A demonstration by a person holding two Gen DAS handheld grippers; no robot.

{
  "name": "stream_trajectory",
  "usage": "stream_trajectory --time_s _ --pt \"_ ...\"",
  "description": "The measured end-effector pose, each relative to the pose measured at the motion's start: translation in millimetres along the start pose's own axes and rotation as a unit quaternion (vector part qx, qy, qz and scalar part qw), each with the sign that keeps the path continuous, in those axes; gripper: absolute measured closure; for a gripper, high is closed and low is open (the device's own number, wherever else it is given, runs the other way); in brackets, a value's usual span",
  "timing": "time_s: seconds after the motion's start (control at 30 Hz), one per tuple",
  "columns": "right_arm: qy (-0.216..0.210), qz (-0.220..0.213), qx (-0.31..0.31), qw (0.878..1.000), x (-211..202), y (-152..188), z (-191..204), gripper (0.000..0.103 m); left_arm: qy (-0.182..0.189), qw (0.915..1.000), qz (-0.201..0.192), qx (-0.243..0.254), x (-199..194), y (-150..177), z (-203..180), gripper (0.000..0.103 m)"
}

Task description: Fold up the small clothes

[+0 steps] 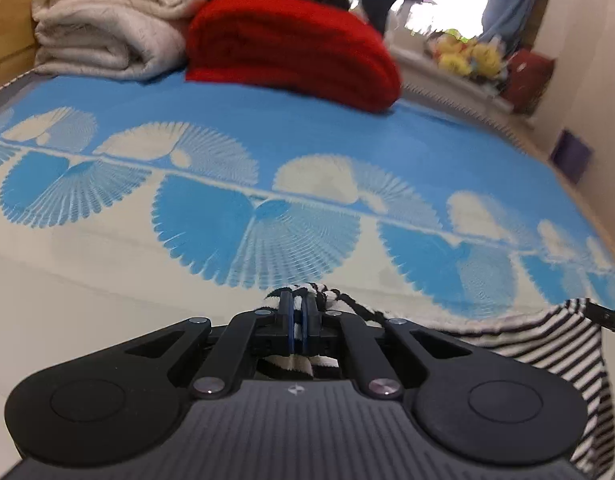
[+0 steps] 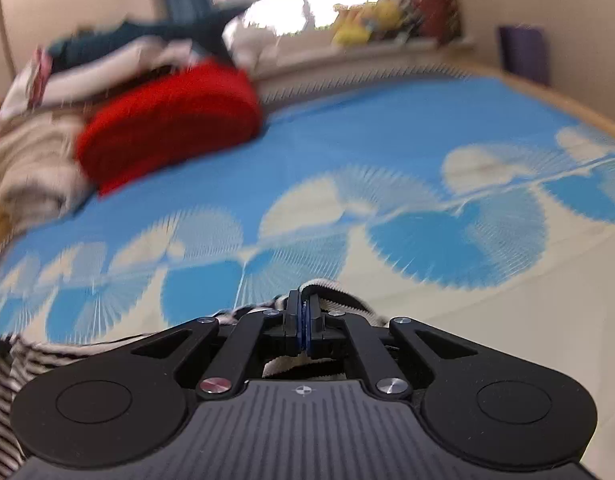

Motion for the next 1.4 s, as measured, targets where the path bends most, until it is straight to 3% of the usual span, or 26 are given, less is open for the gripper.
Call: stream_trajectory --time_s 0.1,0.13,0.17,0.23,0.27,0.3,0.33,0.4,0.47,0.53,0.6,0.7,0.77,0.8,0.83,0.87,1.0,1.07,1.13,1.17,1.2,1.27,1.33,1.4 --pt "0.004 0.042 -0.03 0.999 23 9 12 0.093 -0.034 0.9982 0.039 -0.031 23 2 17 0.1" --pt "0.002 0.07 -0.042 0.997 35 13 15 0.076 -0.03 0.9966 0.064 -0.042 33 4 23 0.099" --pt "0.005 0.091 -0.051 0.995 43 18 18 0.068 -0.013 0.994 0.097 -0.05 42 8 27 0.098" --pt "0.014 0.115 -0.067 0.991 51 23 18 0.064 0.008 0.9883 0.143 -0.053 51 12 33 0.092" --pt "0.011 0.115 -0.067 0.991 50 22 17 0.064 0.006 0.9901 0.131 -0.051 45 9 36 0.091" --pt "0.006 0.11 -0.061 0.992 46 18 15 0.062 0.008 0.9929 0.104 -0.056 35 2 42 0.081" --pt "0.001 0.098 -0.05 0.994 40 13 10 0.058 0.016 0.994 0.082 -0.071 25 -2 50 0.061" --pt "-0.003 0.06 -0.022 0.998 23 0 -3 0.05 0.033 0.9917 0.048 -0.115 10 -7 71 0.047" --pt "0.002 0.037 0.004 0.999 12 -8 -20 0.046 0.045 0.9871 0.051 -0.145 7 -6 83 0.047" --pt "0.014 0.047 0.025 0.999 14 -9 -38 0.046 0.059 0.9839 0.078 -0.15 13 -1 87 0.047" --pt "0.02 0.075 0.037 0.996 23 -4 -51 0.046 0.065 0.984 0.109 -0.125 23 4 80 0.047" --pt "0.013 0.122 0.031 0.992 39 8 -53 0.046 0.035 0.9882 0.131 -0.071 35 13 66 0.047" --pt "0.017 0.132 0.004 0.991 44 15 -45 0.047 0.035 0.9872 0.14 -0.067 43 20 63 0.054" --pt "0.017 0.131 -0.012 0.991 46 16 -39 0.054 0.046 0.9865 0.142 -0.069 45 20 61 0.074" --pt "0.013 0.127 -0.02 0.992 45 16 -36 0.083 0.05 0.9874 0.135 -0.065 43 19 60 0.096" --pt "0.005 0.122 -0.026 0.992 43 15 -32 0.101 0.044 0.9907 0.116 -0.056 39 16 57 0.096" --pt "0.017 -0.001 -0.012 1.0 17 -8 -30 0.101 -0.001 0.9997 0.009 -0.024 14 -1 48 0.097" --pt "0.019 -0.027 -0.015 0.999 12 -13 -30 0.1 -0.019 0.9995 0.022 -0.012 18 2 43 0.097" --pt "0.048 0.012 -0.053 0.997 26 -4 -22 0.095 -0.03 0.9959 0.086 -0.006 34 10 41 0.089" --pt "0.056 0.046 -0.061 0.995 36 2 -20 0.092 -0.025 0.9923 0.121 -0.013 41 16 42 0.085" --pt "0.055 0.09 -0.063 0.992 45 9 -21 0.092 -0.024 0.9907 0.132 -0.018 40 18 44 0.084" --pt "0.055 0.122 -0.057 0.989 46 13 -23 0.089 -0.03 0.9932 0.111 -0.017 24 12 47 0.08" --pt "0.049 0.111 -0.04 0.992 30 7 -27 0.068 -0.018 0.9947 0.095 -0.035 4 7 53 0.071" --pt "0.035 0.099 -0.018 0.994 11 2 -34 0.059 0.006 0.9929 0.101 -0.063 -11 7 62 0.071"
Point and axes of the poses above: each gripper's, at about its wrist camera, not at the fingertips, and x roughly the way its jaws point, z to its left, y to its underside, the point moved 2 cm from there along x, roughly the way its jaws point, and after that the axes turned 1 degree about -y, right-handed, at the moved point
